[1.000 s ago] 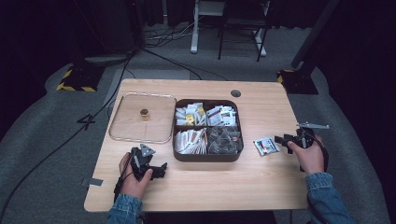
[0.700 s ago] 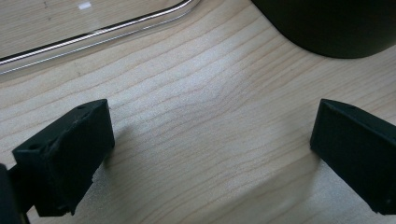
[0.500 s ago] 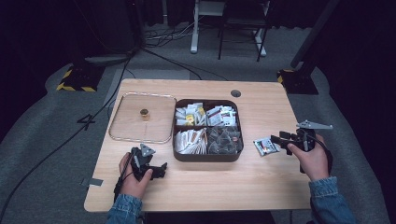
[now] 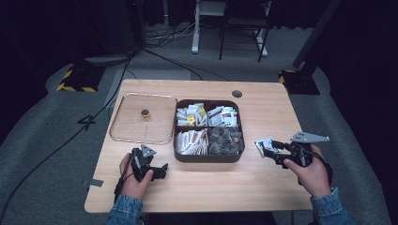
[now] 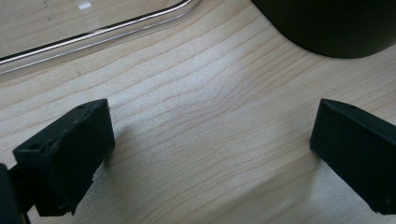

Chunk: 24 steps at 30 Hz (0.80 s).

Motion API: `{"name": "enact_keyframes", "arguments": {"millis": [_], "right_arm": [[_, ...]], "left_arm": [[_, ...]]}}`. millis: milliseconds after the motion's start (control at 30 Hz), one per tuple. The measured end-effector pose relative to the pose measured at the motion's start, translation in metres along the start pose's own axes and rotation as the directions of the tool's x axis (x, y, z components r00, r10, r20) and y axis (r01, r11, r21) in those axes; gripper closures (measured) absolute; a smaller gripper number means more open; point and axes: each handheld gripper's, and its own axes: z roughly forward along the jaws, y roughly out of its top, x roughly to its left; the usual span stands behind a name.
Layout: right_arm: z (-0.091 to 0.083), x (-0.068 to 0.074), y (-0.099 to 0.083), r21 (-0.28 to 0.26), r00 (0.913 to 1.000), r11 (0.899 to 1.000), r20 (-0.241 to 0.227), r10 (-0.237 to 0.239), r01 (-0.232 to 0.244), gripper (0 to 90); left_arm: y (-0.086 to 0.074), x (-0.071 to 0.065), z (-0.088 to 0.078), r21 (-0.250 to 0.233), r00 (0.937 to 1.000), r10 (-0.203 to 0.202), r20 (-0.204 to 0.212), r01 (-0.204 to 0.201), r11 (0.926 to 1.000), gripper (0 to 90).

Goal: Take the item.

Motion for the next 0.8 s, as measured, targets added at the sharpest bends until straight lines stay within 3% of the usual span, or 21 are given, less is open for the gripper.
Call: {"name": "enact_keyframes", "arguments": {"millis": [200,367,567,800], "right_arm": [[0.009,0.014,-0.015,0.004,0.9993,1.000,-0.029,-0.024,0.025,41.3],[0.023,0.018,-0.033,0.024,0.9984,0.999,-0.041,-0.039,0.040,41.3],[0.041,0.019,-0.052,0.085,0.9972,0.994,-0.025,-0.070,0.072,38.8],[0.052,0.025,-0.060,0.137,0.9961,0.987,-0.025,-0.085,0.088,37.0]], "left_arm": [[0.000,0.000,0.000,0.001,1.0000,0.000,0.001,0.000,1.0000,0.2],[0.000,0.000,0.000,0.001,1.0000,0.001,0.001,-0.001,1.0000,0.1],[0.000,0.000,0.000,0.001,1.0000,0.001,0.001,-0.001,1.0000,0.1],[0.000,0.000,0.000,0.001,1.0000,0.001,0.001,-0.001,1.0000,0.1]]}}
